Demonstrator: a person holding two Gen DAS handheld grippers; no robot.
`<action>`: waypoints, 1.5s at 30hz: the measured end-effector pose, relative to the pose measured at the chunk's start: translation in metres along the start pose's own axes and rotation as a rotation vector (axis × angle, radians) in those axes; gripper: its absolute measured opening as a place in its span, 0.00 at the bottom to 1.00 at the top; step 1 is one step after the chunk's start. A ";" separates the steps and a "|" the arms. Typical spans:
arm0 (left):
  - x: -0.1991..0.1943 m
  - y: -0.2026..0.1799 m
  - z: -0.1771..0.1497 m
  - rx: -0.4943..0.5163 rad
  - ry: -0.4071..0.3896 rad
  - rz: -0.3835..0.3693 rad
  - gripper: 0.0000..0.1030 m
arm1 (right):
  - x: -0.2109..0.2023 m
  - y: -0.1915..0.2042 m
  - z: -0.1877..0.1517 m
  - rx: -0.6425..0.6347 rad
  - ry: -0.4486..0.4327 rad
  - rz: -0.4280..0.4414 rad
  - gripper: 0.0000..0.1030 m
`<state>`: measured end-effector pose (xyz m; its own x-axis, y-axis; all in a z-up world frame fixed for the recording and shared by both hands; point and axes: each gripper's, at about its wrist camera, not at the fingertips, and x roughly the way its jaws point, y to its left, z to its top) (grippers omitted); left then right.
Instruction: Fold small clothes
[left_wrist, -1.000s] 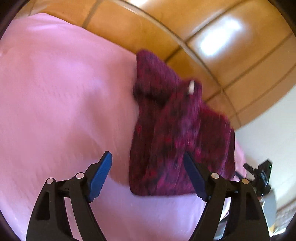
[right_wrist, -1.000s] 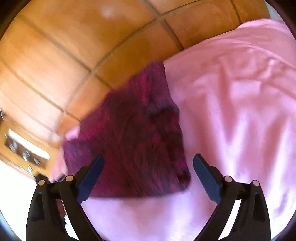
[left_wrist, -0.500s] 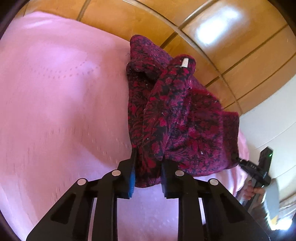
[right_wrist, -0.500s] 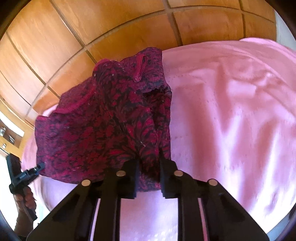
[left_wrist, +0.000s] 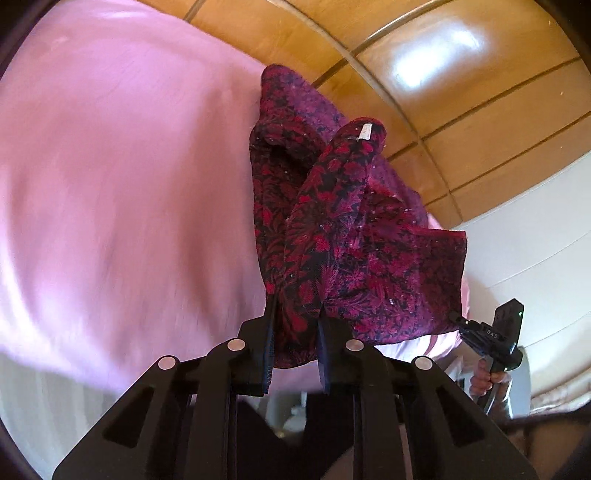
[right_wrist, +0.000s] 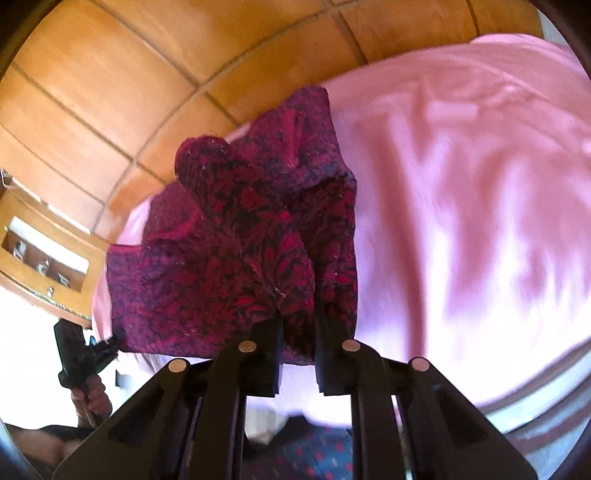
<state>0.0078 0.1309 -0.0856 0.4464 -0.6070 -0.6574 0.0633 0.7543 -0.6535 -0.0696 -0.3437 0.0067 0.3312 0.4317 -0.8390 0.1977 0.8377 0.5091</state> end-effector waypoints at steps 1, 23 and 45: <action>0.000 -0.003 -0.006 0.011 0.005 0.020 0.17 | 0.002 -0.001 -0.005 0.000 0.013 -0.007 0.12; 0.033 -0.072 0.062 0.459 -0.092 0.230 0.46 | 0.051 0.101 0.055 -0.475 -0.184 -0.327 0.44; -0.015 -0.074 0.049 0.386 -0.256 0.102 0.14 | 0.011 0.093 0.065 -0.383 -0.216 -0.200 0.15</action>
<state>0.0404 0.0965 -0.0083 0.6698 -0.4807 -0.5659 0.3132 0.8740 -0.3715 0.0125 -0.2830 0.0576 0.5138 0.2039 -0.8333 -0.0636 0.9777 0.2000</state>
